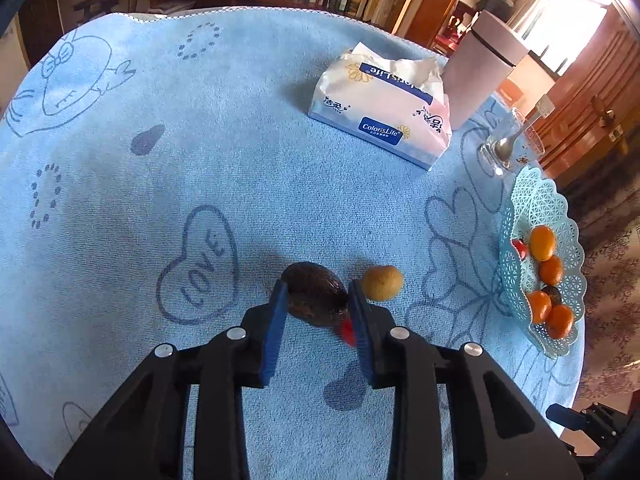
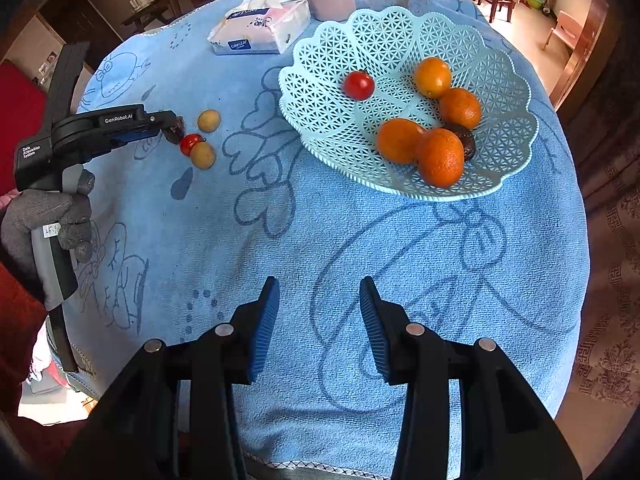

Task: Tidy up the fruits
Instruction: 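Close the left tool on the remaining dark passion fruit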

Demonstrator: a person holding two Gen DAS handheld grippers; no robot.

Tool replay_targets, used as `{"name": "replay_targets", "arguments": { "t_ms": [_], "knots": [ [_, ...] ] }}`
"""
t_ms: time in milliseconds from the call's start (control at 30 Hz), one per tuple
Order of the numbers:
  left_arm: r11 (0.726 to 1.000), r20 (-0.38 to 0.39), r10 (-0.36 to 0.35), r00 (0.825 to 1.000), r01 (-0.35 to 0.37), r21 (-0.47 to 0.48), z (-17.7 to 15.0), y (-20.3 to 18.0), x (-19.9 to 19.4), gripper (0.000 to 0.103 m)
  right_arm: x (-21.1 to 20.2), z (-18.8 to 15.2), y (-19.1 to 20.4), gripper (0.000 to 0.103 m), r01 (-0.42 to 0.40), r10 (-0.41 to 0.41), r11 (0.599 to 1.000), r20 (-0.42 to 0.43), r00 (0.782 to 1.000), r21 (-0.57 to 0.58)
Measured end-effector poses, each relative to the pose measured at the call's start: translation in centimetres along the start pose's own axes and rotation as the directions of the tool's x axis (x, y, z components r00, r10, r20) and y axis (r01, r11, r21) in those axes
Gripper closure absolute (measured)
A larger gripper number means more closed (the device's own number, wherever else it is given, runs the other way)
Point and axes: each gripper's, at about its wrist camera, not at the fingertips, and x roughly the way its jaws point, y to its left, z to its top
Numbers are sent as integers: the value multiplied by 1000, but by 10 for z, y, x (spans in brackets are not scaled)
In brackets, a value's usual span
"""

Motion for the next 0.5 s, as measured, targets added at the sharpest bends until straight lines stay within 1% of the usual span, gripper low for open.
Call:
{"name": "replay_targets", "arguments": {
  "t_ms": [133,200,333,500],
  "knots": [
    [1000,41,1,999,0,-24,-6,14,-29,78,10,15,23,60,-45,45,998,-1,999,-49],
    [999,48,8,999,-6,-35,-11,21,-38,78,17,22,35,60,-65,65,996,-7,998,-65],
    [997,41,25,999,-22,-75,-23,36,-49,78,30,39,56,60,-81,81,991,-5,997,-103],
    [995,20,33,999,-30,-99,-44,47,-56,78,50,65,78,60,-105,105,984,-5,994,-144]
  ]
}}
